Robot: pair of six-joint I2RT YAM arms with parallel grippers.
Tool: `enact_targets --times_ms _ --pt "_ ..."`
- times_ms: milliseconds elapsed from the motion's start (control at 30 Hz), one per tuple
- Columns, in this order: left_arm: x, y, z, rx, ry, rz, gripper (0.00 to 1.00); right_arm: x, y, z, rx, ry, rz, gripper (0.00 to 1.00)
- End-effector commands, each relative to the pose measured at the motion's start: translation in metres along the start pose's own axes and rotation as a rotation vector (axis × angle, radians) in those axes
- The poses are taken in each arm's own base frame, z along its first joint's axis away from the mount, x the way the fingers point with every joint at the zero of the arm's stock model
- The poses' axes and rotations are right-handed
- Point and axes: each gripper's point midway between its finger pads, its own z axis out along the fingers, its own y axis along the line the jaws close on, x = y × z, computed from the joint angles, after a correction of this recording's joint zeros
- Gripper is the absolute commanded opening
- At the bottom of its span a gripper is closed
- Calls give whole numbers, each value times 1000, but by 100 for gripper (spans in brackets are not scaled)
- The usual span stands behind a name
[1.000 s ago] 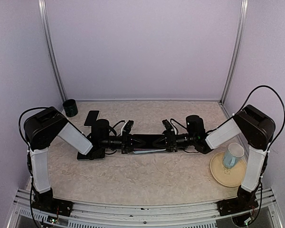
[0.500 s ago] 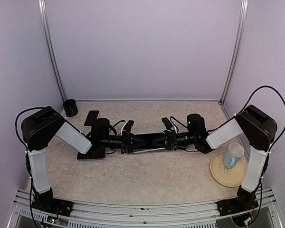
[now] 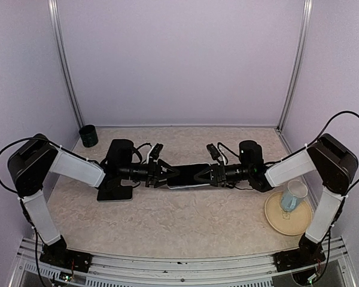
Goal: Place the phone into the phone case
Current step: Press the phone with the phone case.
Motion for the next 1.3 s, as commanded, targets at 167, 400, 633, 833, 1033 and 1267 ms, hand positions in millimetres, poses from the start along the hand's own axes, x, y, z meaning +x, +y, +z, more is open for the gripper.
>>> enact_targets --times_ms 167,400,633,833,1033,1267 --pt "-9 7 -19 -121 -54 32 56 -3 24 -10 -23 -6 -118 0" --pt "-8 2 -31 -157 -70 93 72 4 26 -17 18 21 -211 0" --pt "-7 -11 -38 -151 -70 150 82 15 35 -26 27 46 -310 0" --pt "-5 -24 -40 -118 -58 197 86 25 44 -30 12 77 -408 0" --pt "8 -40 -32 -66 -2 262 90 39 59 -31 -19 126 -533 0" --pt "30 -56 -18 5 72 315 88 53 80 -31 -98 166 -613 0"
